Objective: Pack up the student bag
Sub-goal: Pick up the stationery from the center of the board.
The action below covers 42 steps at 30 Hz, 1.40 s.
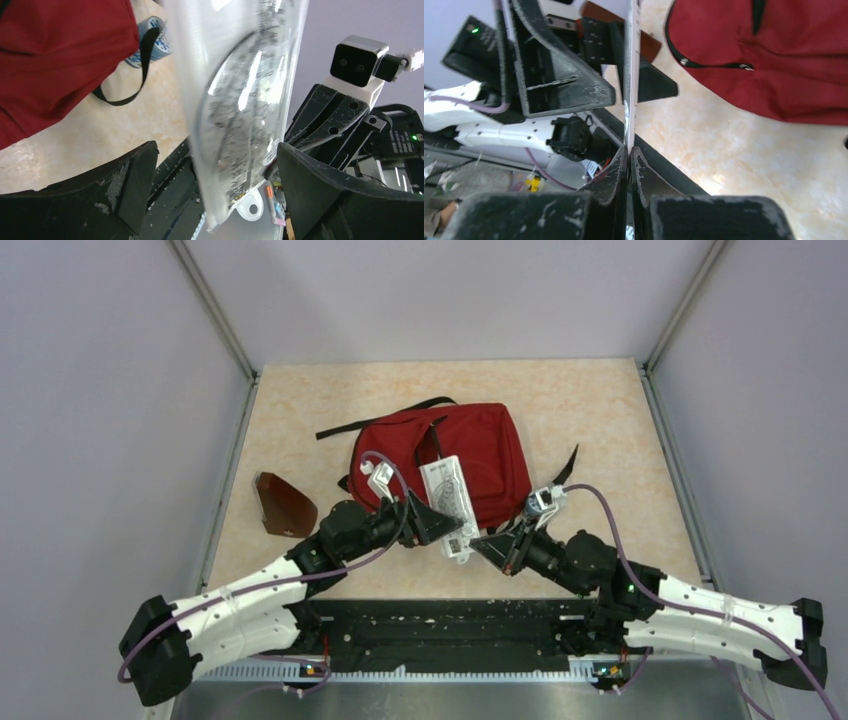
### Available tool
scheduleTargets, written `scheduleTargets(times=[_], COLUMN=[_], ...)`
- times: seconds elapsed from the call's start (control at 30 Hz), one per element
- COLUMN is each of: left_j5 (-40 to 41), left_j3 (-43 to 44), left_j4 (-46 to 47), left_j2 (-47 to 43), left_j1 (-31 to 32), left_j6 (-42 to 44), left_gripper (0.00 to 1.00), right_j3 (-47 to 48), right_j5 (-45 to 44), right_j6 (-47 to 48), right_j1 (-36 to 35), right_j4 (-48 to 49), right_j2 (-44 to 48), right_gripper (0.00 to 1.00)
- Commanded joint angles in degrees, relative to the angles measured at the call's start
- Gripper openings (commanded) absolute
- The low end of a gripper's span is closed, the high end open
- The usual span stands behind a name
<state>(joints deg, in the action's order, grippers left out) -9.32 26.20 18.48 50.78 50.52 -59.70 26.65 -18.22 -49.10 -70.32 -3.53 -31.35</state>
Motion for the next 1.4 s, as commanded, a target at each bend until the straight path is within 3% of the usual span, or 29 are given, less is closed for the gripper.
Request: scheduleTargets(times=[0.0,0.1,0.17,0.4,0.67,0.7,0.83,0.9,0.93,1.07,1.13,1.37], left_j5=[-4.29,-3.55,-3.16,-1.65,1.05,1.20,0.91,0.62,0.43,-1.56,-2.00,-4.32], left_j3=[0.65,-1.42,-2.99,-6.50,-8.85,-8.76,-6.19,-3.37,-1.24,4.57,7.30,15.82], left_j4=[9.48,12.32,13.93,20.07,19.66,18.65,10.58,3.60,-0.04,-11.72,-16.72,-25.90], left_j2=[-0.79,-2.42,-3.52,-5.07,-8.72,-9.15,-10.42,-10.46,-10.18,-7.95,-5.95,2.92], left_j1=[-0.49,-0.89,-1.27,-2.23,-3.04,-3.30,-5.64,-7.94,-9.47,-17.26,-20.76,-27.00], left_j6=[-1.73,-2.78,-3.32,-6.21,-5.64,-5.30,-1.81,0.84,2.16,7.11,10.15,18.54], left_gripper=[0.93,0.93,0.87,0.49,0.05,0.00,0.00,0.00,0.00,0.00,0.00,0.00], right_j3=[-0.06,-1.29,-1.66,-3.34,-4.76,-4.53,0.10,4.25,6.88,15.73,18.14,34.57], right_j5=[4.84,6.16,6.63,5.22,-2.97,-4.34,-11.91,-15.70,-16.54,-9.94,-4.85,-2.65], right_j6=[7.86,8.58,9.15,8.10,3.57,3.39,3.83,5.70,7.18,13.06,16.25,27.53], right_j1=[-0.17,-0.19,-0.16,-0.17,-0.17,-0.16,-0.10,0.40,1.20,10.70,16.27,21.30], right_j4=[11.63,15.75,17.00,17.73,9.93,8.43,-0.90,-5.71,-7.83,-11.93,-9.05,-9.08], right_j2=[-0.31,-0.67,-1.05,-0.72,-1.33,-1.65,-4.99,-8.48,-11.82,-22.43,-26.70,-46.14], right_gripper=[0.00,0.00,0.00,0.00,0.00,0.08,0.59,0.76,0.79,0.82,0.78,0.71])
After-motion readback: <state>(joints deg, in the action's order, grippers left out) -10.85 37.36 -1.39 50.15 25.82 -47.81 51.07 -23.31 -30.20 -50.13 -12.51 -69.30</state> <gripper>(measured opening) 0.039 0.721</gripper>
